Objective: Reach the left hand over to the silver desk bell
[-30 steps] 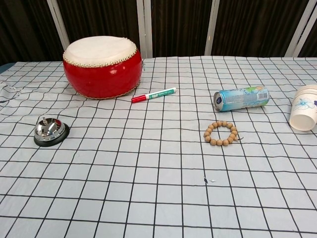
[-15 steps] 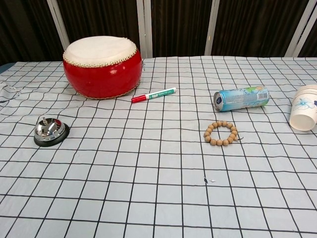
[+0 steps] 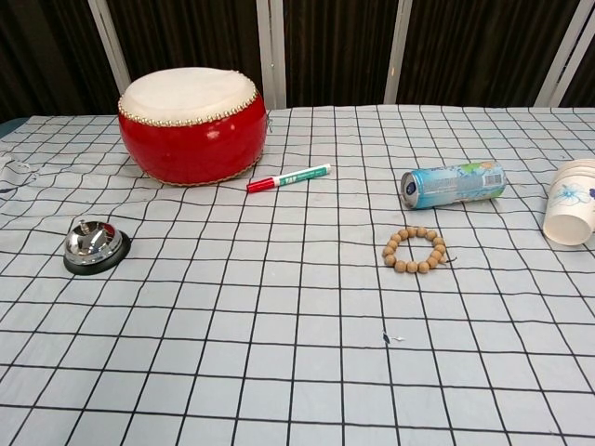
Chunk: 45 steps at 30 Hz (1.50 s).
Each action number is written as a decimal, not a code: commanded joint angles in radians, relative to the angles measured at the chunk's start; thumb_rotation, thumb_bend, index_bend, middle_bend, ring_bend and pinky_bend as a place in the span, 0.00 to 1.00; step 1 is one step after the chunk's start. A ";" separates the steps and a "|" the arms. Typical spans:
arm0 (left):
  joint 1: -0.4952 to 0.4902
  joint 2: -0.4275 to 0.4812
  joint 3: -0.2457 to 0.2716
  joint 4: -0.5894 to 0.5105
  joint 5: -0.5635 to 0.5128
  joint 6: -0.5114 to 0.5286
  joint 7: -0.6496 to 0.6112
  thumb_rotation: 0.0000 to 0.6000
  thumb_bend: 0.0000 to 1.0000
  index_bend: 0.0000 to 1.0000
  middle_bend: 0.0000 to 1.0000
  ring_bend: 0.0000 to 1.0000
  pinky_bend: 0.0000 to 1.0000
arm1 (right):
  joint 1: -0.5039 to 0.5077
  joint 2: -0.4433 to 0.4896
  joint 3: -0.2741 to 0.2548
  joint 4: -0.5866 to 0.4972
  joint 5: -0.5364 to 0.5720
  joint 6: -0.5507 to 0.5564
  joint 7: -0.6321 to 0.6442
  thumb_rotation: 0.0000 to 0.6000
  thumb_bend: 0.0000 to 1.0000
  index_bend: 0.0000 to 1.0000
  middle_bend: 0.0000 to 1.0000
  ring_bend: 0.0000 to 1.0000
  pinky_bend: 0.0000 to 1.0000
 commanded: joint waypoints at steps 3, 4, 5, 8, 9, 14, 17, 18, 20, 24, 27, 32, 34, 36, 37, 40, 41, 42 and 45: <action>-0.088 -0.082 -0.042 0.091 -0.081 -0.124 0.019 1.00 1.00 0.00 0.00 0.00 0.00 | 0.004 -0.001 -0.001 0.001 0.004 -0.010 0.002 1.00 0.40 0.16 0.08 0.12 0.04; -0.100 -0.093 -0.046 0.099 -0.092 -0.140 0.027 1.00 1.00 0.00 0.00 0.00 0.00 | 0.004 -0.001 -0.001 0.002 0.005 -0.011 0.002 1.00 0.40 0.16 0.08 0.12 0.04; -0.111 -0.104 -0.051 0.106 -0.102 -0.154 0.034 1.00 1.00 0.00 0.00 0.00 0.00 | 0.004 -0.001 -0.001 0.002 0.006 -0.012 0.002 1.00 0.40 0.16 0.08 0.12 0.04; -0.147 -0.140 -0.067 0.128 -0.126 -0.191 0.061 1.00 1.00 0.00 0.00 0.00 0.00 | 0.006 -0.001 -0.001 0.004 0.010 -0.017 0.003 1.00 0.40 0.16 0.08 0.12 0.04; -0.162 -0.156 -0.074 0.139 -0.138 -0.206 0.076 1.00 1.00 0.00 0.00 0.00 0.00 | 0.007 -0.002 0.000 0.005 0.011 -0.020 0.003 1.00 0.40 0.16 0.08 0.12 0.04; -0.215 -0.218 -0.088 0.189 -0.172 -0.258 0.137 1.00 1.00 0.00 0.00 0.00 0.00 | 0.009 -0.003 0.000 0.008 0.017 -0.027 0.005 1.00 0.40 0.16 0.08 0.12 0.04; -0.245 -0.268 -0.094 0.236 -0.210 -0.296 0.171 1.00 1.00 0.00 0.00 0.00 0.00 | 0.010 -0.003 0.000 0.010 0.020 -0.031 0.007 1.00 0.40 0.16 0.08 0.12 0.04; -0.256 -0.285 -0.093 0.255 -0.225 -0.316 0.184 1.00 1.00 0.00 0.00 0.00 0.00 | 0.011 -0.003 0.000 0.010 0.021 -0.032 0.007 1.00 0.40 0.16 0.08 0.12 0.04; -0.272 -0.315 -0.098 0.287 -0.251 -0.336 0.195 1.00 1.00 0.00 0.00 0.00 0.00 | 0.011 -0.004 0.001 0.012 0.023 -0.034 0.008 1.00 0.40 0.16 0.08 0.12 0.04; -0.299 -0.362 -0.100 0.340 -0.276 -0.363 0.198 1.00 1.00 0.00 0.00 0.00 0.00 | 0.012 -0.004 0.001 0.014 0.025 -0.037 0.009 1.00 0.40 0.16 0.08 0.12 0.04; -0.316 -0.391 -0.096 0.374 -0.282 -0.376 0.205 1.00 1.00 0.00 0.00 0.00 0.00 | 0.013 -0.005 0.001 0.015 0.027 -0.039 0.009 1.00 0.40 0.16 0.08 0.12 0.04; -0.329 -0.422 -0.085 0.412 -0.294 -0.385 0.206 1.00 1.00 0.00 0.00 0.00 0.00 | 0.014 -0.005 0.001 0.016 0.026 -0.039 0.010 1.00 0.40 0.16 0.08 0.12 0.04; -0.332 -0.430 -0.080 0.423 -0.297 -0.387 0.206 1.00 1.00 0.00 0.00 0.00 0.00 | 0.014 -0.005 0.000 0.016 0.025 -0.039 0.011 1.00 0.40 0.16 0.08 0.12 0.04; -0.333 -0.435 -0.075 0.432 -0.300 -0.387 0.208 1.00 1.00 0.00 0.00 0.00 0.00 | 0.014 -0.005 0.000 0.016 0.024 -0.039 0.012 1.00 0.40 0.16 0.08 0.12 0.04; -0.334 -0.437 -0.073 0.434 -0.301 -0.386 0.208 1.00 1.00 0.00 0.00 0.00 0.00 | 0.014 -0.005 0.000 0.016 0.024 -0.040 0.012 1.00 0.40 0.16 0.08 0.12 0.04; -0.336 -0.437 -0.069 0.437 -0.302 -0.380 0.209 1.00 1.00 0.00 0.00 0.00 0.00 | 0.016 -0.006 -0.001 0.016 0.021 -0.040 0.012 1.00 0.40 0.16 0.08 0.12 0.04; -0.338 -0.433 -0.068 0.432 -0.299 -0.376 0.209 1.00 1.00 0.00 0.00 0.00 0.00 | 0.016 -0.007 -0.001 0.015 0.019 -0.040 0.012 1.00 0.40 0.16 0.08 0.12 0.04; -0.338 -0.427 -0.069 0.423 -0.295 -0.369 0.208 1.00 1.00 0.00 0.00 0.00 0.00 | 0.016 -0.007 -0.001 0.015 0.019 -0.039 0.012 1.00 0.40 0.16 0.08 0.12 0.04; -0.335 -0.399 -0.076 0.375 -0.281 -0.327 0.216 1.00 1.00 0.00 0.00 0.00 0.00 | 0.016 -0.008 0.000 0.016 0.019 -0.038 0.012 1.00 0.40 0.16 0.08 0.12 0.04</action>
